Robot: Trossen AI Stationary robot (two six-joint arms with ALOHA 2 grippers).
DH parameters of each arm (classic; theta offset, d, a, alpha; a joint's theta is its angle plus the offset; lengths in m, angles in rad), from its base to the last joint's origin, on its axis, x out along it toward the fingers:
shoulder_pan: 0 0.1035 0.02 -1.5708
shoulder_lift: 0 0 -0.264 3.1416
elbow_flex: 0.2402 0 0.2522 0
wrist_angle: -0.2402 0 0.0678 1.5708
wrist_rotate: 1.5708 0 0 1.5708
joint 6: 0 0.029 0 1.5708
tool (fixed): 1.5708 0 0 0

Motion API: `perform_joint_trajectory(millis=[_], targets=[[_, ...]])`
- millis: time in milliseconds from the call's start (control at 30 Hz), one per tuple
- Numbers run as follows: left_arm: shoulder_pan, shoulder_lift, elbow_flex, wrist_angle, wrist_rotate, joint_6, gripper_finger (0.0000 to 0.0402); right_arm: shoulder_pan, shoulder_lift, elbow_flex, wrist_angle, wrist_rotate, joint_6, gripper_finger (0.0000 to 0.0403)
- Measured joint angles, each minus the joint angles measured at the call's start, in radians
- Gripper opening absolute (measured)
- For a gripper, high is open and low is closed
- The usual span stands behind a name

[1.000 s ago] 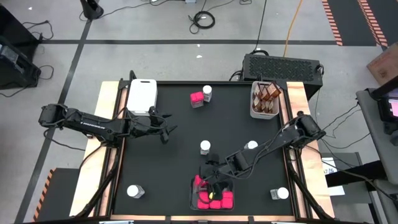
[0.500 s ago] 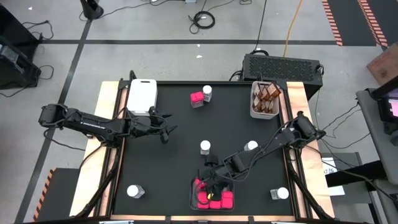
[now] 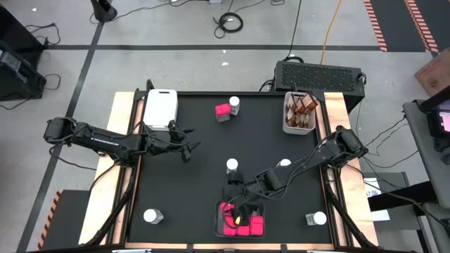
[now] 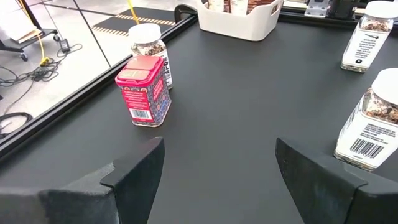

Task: Sort spices by type
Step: Put the red seasoning can into the black bin

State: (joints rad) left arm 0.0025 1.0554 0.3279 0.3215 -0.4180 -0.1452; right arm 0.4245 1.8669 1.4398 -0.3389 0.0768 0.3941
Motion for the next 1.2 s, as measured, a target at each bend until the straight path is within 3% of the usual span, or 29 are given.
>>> perform_joint_trajectory(millis=[267,533,833,1200], targets=[[0.000,0.000,0.000,0.000,0.004,0.000,0.0311,-0.067,-0.064,0.183,-0.211,0.006,-0.161,0.0276],[0.000,0.000,0.000,-0.002,0.043,0.000,0.0311,-0.261,-0.078,0.318,-0.417,0.004,-0.386,0.0276],[0.000,0.000,0.000,-0.008,0.044,-0.004,0.0311,-0.583,-0.058,0.319,-0.398,-0.136,-0.652,0.0276],[0.038,0.000,-0.001,-0.014,0.043,-0.008,0.0311,-0.885,0.143,0.348,-0.261,-0.316,-0.947,0.0276]])
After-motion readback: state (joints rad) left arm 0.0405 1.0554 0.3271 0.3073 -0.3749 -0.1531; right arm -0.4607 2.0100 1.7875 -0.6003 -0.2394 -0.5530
